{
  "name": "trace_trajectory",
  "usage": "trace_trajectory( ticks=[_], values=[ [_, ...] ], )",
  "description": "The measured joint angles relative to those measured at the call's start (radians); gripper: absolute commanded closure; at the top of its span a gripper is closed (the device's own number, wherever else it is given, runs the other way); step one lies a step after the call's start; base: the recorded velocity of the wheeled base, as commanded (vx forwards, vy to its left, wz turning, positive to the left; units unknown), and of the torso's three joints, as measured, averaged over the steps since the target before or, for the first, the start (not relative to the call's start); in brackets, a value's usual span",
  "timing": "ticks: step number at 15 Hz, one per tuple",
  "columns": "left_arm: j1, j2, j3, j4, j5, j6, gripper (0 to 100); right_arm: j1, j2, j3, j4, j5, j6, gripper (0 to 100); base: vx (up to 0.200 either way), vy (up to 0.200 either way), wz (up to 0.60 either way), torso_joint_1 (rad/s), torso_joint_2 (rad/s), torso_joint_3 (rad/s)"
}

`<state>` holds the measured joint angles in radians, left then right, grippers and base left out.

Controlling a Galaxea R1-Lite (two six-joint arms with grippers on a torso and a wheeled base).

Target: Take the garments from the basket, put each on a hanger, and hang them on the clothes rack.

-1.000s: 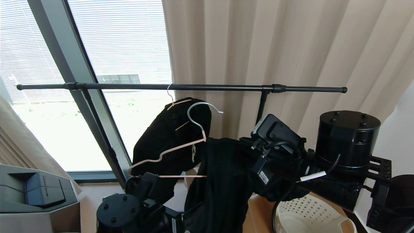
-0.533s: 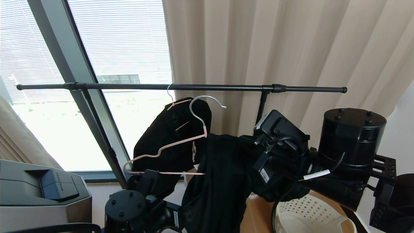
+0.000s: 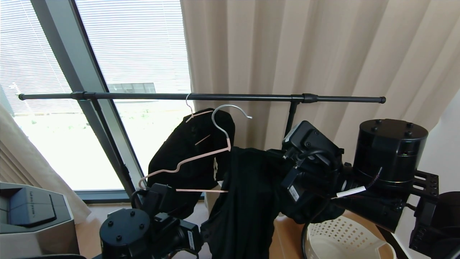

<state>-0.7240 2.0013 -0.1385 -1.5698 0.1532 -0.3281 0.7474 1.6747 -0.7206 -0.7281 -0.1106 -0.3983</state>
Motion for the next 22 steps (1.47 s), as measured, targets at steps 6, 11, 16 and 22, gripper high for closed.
trace_trajectory(
  ticks=[6, 11, 16, 22],
  values=[
    [0.021, -0.027, -0.010, 0.000, 0.000, 0.001, 0, 0.001, 0.000, 0.007, 0.002, 0.000, 0.000, 100, 0.000, 0.000, 0.00, 0.000, 0.00, 0.000],
    [0.032, -0.035, -0.014, 0.000, -0.003, 0.006, 0, 0.003, -0.005, 0.009, 0.001, 0.002, 0.000, 100, 0.000, 0.000, 0.00, 0.000, 0.00, 0.000],
    [0.016, -0.002, -0.024, 0.000, 0.004, 0.016, 0, 0.029, -0.005, 0.004, 0.001, 0.000, 0.010, 100, 0.000, 0.000, 0.00, 0.000, 0.00, 0.000],
    [-0.001, 0.043, -0.020, 0.000, 0.018, 0.039, 0, 0.031, -0.006, -0.011, 0.001, -0.006, 0.040, 100, 0.000, 0.000, 0.00, 0.000, 0.00, 0.000]
  ],
)
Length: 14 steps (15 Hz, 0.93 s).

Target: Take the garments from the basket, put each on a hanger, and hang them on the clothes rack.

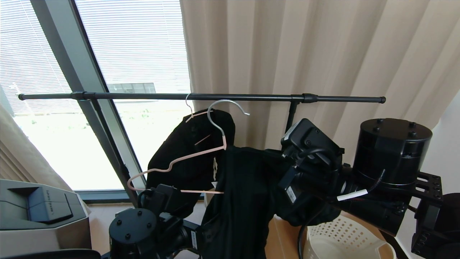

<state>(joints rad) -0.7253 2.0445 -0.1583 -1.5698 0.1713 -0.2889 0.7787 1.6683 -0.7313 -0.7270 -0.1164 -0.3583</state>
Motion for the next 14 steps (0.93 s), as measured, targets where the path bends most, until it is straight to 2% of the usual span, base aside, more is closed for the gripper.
trace_trajectory(
  ticks=[11, 12, 14],
  values=[
    [-0.006, 0.038, 0.007, 0.000, 0.000, 0.002, 0, -0.036, -0.001, -0.039, -0.001, -0.004, 0.019, 100, 0.000, 0.000, 0.00, 0.000, 0.00, 0.000],
    [-0.006, 0.039, 0.007, 0.000, 0.000, 0.002, 100, -0.041, -0.001, -0.041, -0.001, -0.003, 0.019, 100, 0.000, 0.000, 0.00, 0.000, 0.00, 0.000],
    [-0.004, 0.039, 0.008, 0.000, 0.000, 0.002, 100, -0.047, -0.001, -0.042, 0.000, -0.003, 0.019, 100, 0.000, 0.000, 0.00, 0.000, 0.00, 0.000]
  ],
)
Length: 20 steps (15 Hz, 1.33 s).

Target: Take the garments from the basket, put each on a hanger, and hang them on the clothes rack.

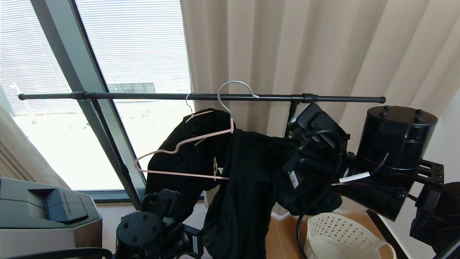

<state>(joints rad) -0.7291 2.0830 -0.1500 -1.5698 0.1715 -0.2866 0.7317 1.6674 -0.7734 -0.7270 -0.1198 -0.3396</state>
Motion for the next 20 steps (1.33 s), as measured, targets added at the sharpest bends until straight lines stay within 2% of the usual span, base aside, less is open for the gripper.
trace_trajectory(
  ticks=[6, 11, 16, 20],
  values=[
    [0.014, -0.003, -0.004, 0.000, 0.000, 0.002, 100, -0.027, 0.008, 0.009, 0.002, 0.000, -0.001, 100, 0.000, 0.000, 0.00, 0.000, 0.00, 0.000],
    [0.073, -0.038, -0.011, 0.000, -0.003, 0.024, 100, -0.031, 0.012, 0.015, 0.007, 0.003, -0.003, 100, 0.000, 0.000, 0.00, 0.000, 0.00, 0.000],
    [0.095, -0.080, -0.010, 0.000, -0.005, 0.043, 100, -0.036, 0.015, 0.014, 0.026, 0.005, -0.003, 100, 0.000, 0.000, 0.00, 0.000, 0.00, 0.000],
    [0.151, -0.107, -0.014, 0.000, -0.013, 0.069, 100, -0.049, 0.015, 0.017, 0.026, 0.008, -0.003, 100, 0.000, 0.000, 0.00, 0.000, 0.00, 0.000]
  ],
)
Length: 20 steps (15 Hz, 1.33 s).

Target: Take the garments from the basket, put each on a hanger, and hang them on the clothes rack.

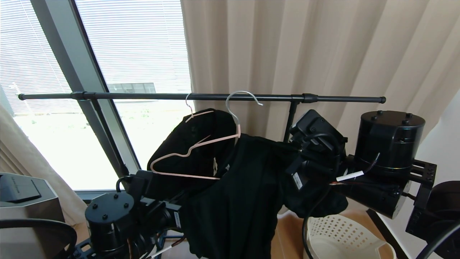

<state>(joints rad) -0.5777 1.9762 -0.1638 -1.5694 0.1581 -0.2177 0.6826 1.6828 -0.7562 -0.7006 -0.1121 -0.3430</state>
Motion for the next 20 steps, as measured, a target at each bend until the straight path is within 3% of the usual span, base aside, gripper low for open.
trace_trajectory(
  ticks=[5, 8, 12, 20],
  values=[
    [0.082, -0.035, -0.016, 0.000, -0.016, 0.036, 100, -0.003, 0.004, 0.005, -0.001, 0.000, 0.000, 100, 0.000, 0.000, 0.00, 0.000, 0.00, 0.000],
    [0.151, -0.071, -0.017, 0.000, -0.086, 0.054, 100, -0.014, 0.008, 0.008, -0.002, 0.000, 0.000, 100, 0.000, 0.000, 0.00, 0.000, 0.00, 0.000],
    [0.224, -0.099, -0.027, 0.000, -0.118, 0.067, 100, -0.016, 0.008, 0.017, -0.002, 0.000, 0.000, 100, 0.000, 0.000, 0.00, 0.000, 0.00, 0.000],
    [0.295, -0.104, -0.050, 0.000, -0.145, 0.070, 100, -0.018, -0.009, 0.030, -0.002, 0.001, 0.000, 100, 0.000, 0.000, 0.00, 0.000, 0.00, 0.000]
  ],
)
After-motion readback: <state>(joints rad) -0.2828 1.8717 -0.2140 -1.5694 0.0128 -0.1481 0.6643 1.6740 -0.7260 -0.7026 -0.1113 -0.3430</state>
